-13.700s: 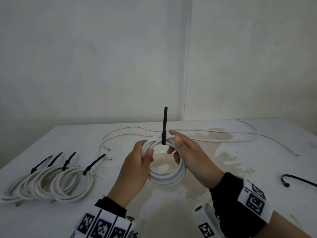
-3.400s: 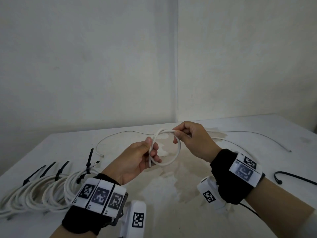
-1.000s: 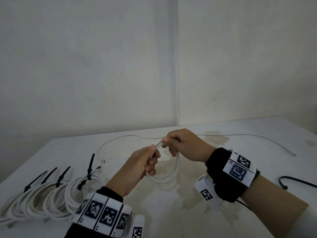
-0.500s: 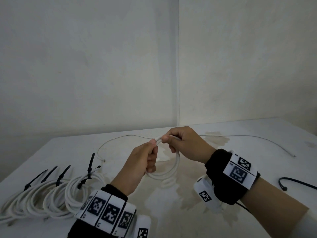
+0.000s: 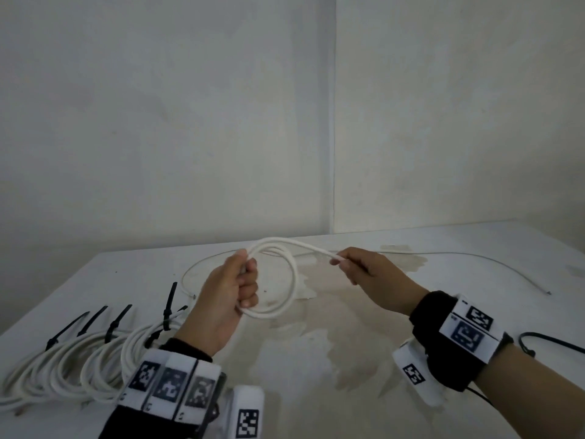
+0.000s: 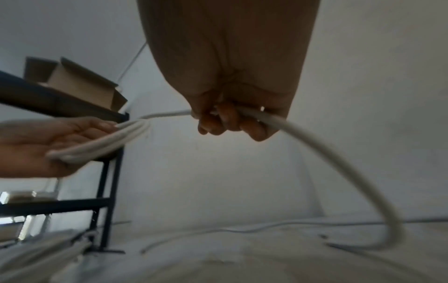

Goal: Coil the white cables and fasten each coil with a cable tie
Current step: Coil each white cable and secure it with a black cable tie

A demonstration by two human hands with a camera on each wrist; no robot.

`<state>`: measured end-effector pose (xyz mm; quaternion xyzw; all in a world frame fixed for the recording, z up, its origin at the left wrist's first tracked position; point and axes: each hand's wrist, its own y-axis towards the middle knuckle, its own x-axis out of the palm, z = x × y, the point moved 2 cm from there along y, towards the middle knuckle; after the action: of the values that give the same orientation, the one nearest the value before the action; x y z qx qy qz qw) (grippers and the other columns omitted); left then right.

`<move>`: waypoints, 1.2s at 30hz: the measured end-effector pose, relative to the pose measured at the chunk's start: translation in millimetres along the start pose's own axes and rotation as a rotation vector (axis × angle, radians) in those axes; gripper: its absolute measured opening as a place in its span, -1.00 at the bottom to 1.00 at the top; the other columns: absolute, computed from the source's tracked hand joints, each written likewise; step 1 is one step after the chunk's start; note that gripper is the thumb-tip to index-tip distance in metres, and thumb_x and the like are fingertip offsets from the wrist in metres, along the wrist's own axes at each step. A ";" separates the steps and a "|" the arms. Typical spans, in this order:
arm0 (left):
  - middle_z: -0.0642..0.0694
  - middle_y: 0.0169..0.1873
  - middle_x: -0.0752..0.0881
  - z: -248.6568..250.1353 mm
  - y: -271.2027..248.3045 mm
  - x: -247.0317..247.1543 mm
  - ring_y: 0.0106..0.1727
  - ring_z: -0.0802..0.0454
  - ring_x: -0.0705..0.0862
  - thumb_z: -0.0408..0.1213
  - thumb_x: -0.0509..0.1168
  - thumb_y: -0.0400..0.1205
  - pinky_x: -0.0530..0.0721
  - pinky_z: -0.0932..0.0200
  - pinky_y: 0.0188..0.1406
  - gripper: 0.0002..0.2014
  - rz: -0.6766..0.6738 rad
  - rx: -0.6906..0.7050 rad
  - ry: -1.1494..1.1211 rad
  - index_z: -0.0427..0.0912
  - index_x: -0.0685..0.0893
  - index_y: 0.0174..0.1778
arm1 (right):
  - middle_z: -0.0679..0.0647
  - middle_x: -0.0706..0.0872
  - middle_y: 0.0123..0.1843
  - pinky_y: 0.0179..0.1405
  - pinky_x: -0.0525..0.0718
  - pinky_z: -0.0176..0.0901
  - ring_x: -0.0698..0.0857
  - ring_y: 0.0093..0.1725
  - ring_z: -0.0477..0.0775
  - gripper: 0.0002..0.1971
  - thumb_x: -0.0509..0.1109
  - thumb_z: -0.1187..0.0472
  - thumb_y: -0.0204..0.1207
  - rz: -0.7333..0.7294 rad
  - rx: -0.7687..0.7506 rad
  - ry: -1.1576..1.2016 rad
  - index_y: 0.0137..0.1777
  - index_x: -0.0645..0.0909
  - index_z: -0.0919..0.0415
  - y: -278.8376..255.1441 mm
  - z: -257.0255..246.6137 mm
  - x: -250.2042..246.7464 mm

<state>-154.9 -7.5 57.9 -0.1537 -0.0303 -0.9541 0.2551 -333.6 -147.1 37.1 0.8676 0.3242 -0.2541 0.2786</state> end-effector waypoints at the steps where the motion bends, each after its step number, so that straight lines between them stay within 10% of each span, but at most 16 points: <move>1: 0.13 -0.72 0.28 2.4 2.7 -7.2 -0.76 0.27 0.18 -0.19 0.02 0.72 0.20 0.42 -0.79 -0.66 0.028 0.009 -0.037 -0.17 0.41 -0.39 | -0.07 0.44 -0.42 -0.33 0.37 -0.35 0.38 -0.43 -0.15 -0.83 0.14 0.20 0.67 0.008 0.021 -0.015 -0.03 0.56 0.04 -1.9 7.5 -2.2; 7: 0.11 -0.73 0.28 4.6 10.5 -25.8 -0.76 0.25 0.20 -0.17 0.01 0.73 0.21 0.42 -0.79 -0.65 0.107 0.067 -0.102 -0.16 0.41 -0.38 | -0.03 0.44 -0.41 -0.41 0.39 -0.41 0.38 -0.47 -0.13 -0.97 0.14 0.21 0.67 0.135 0.008 -0.070 -0.01 0.39 0.09 -2.0 19.1 -5.9; 12: 0.14 -0.73 0.30 10.6 15.1 -25.6 -0.74 0.24 0.21 -0.20 0.00 0.73 0.22 0.42 -0.76 -0.66 0.143 0.132 -0.066 -0.16 0.41 -0.37 | 0.09 0.60 -0.09 -0.10 0.47 -0.19 0.57 -0.12 0.10 -0.83 0.21 0.27 0.63 0.009 -0.174 -0.407 0.10 0.58 0.31 -0.7 10.9 14.6; 20: 0.15 -0.72 0.31 8.3 22.2 -15.4 -0.71 0.24 0.21 -0.21 0.01 0.73 0.25 0.40 -0.70 -0.68 0.226 0.184 0.052 -0.15 0.45 -0.35 | 0.05 0.63 -0.37 -0.57 0.49 -0.30 0.61 -0.47 0.01 -0.73 0.13 0.24 0.41 0.038 -0.579 -0.605 -0.22 0.68 0.25 -16.1 -25.9 56.4; 36: -0.07 -0.49 0.46 -21.5 3.8 27.9 -0.48 0.03 0.48 -0.33 0.01 0.69 0.44 0.20 -0.48 -0.70 -0.019 0.097 0.353 -0.18 0.46 -0.36 | 0.13 0.65 -0.32 -0.32 0.35 -0.21 0.41 -0.33 -0.05 -0.94 0.36 0.37 0.39 0.135 -0.841 -0.467 -0.22 0.54 0.25 -16.8 -59.3 68.9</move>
<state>-181.9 -27.1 46.0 0.0291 -0.0326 -0.9661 0.2544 -284.5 -68.9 31.4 0.6187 0.2704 -0.2703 0.6863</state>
